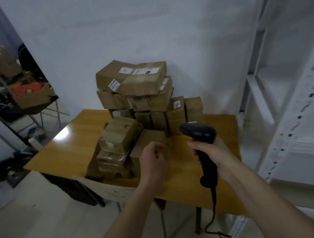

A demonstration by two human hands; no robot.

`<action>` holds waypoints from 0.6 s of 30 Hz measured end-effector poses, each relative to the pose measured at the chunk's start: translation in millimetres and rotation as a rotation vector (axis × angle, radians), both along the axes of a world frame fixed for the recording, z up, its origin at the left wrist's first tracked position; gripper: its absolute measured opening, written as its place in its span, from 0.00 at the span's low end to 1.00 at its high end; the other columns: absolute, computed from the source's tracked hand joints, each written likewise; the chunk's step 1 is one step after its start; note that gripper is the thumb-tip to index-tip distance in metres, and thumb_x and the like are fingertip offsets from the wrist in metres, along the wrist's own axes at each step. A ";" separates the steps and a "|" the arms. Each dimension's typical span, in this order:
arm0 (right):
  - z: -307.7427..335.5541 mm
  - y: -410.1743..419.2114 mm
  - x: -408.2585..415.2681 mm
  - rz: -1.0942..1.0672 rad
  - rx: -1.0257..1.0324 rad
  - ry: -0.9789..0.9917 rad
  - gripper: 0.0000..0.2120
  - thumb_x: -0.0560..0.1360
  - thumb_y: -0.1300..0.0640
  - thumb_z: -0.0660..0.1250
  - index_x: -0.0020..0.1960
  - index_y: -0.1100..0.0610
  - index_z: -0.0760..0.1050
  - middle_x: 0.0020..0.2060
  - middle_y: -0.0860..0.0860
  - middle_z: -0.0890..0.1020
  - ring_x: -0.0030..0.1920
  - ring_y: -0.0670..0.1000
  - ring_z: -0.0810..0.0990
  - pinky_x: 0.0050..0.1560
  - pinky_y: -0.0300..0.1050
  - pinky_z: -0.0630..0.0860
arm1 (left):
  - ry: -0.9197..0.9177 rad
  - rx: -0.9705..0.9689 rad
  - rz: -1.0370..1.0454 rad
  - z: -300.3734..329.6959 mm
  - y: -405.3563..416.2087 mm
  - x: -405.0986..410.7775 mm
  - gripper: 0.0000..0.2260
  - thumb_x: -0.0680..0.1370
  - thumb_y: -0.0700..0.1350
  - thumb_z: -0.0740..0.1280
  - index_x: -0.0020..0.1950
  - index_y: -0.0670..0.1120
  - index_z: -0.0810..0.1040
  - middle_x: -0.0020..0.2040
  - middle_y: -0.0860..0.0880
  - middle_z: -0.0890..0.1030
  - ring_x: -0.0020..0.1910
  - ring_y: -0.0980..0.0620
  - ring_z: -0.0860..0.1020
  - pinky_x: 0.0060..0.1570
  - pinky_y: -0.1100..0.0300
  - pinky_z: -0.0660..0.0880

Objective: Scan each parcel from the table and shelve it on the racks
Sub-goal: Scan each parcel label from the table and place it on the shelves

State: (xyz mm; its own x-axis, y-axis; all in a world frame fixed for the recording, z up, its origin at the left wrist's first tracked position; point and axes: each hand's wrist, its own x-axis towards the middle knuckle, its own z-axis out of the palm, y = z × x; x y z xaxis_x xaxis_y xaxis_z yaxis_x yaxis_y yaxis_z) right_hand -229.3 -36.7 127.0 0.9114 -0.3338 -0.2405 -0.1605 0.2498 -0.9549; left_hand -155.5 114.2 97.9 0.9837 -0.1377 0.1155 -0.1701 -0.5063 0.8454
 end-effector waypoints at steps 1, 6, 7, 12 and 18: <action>-6.0 9.8 9.4 -0.013 0.005 0.022 0.05 0.72 0.61 0.74 0.40 0.60 0.80 0.28 0.52 0.78 0.27 0.49 0.76 0.29 0.41 0.74 | 0.017 0.030 0.022 -5.7 12.0 7.8 0.13 0.79 0.35 0.59 0.49 0.52 0.75 0.47 0.52 0.75 0.42 0.59 0.72 0.36 0.70 0.66; -36.8 48.8 41.2 -0.068 0.051 0.154 0.07 0.72 0.60 0.74 0.46 0.63 0.80 0.28 0.52 0.78 0.27 0.49 0.77 0.29 0.41 0.75 | 0.091 0.135 0.003 -32.2 61.1 40.1 0.10 0.77 0.35 0.62 0.50 0.50 0.74 0.52 0.51 0.71 0.41 0.61 0.69 0.37 0.72 0.64; -41.2 53.4 45.8 -0.078 0.055 0.175 0.07 0.72 0.60 0.74 0.47 0.64 0.80 0.28 0.52 0.79 0.27 0.49 0.77 0.28 0.41 0.75 | 0.113 0.151 -0.010 -37.2 66.1 45.3 0.09 0.77 0.36 0.63 0.52 0.49 0.74 0.53 0.50 0.71 0.41 0.60 0.69 0.37 0.71 0.65; -56.8 60.9 71.9 -0.136 0.047 0.252 0.07 0.71 0.60 0.75 0.45 0.62 0.80 0.27 0.51 0.79 0.26 0.49 0.77 0.28 0.41 0.76 | 0.218 0.115 -0.050 -51.5 76.5 69.7 0.09 0.82 0.42 0.60 0.58 0.47 0.78 0.46 0.52 0.79 0.43 0.55 0.77 0.38 0.65 0.71; -74.2 53.2 107.0 -0.179 0.101 0.286 0.07 0.70 0.60 0.75 0.45 0.61 0.81 0.26 0.51 0.80 0.27 0.48 0.78 0.30 0.42 0.77 | 0.217 0.190 -0.033 -61.2 76.1 104.5 0.11 0.81 0.42 0.60 0.57 0.49 0.81 0.47 0.50 0.81 0.38 0.56 0.78 0.34 0.65 0.70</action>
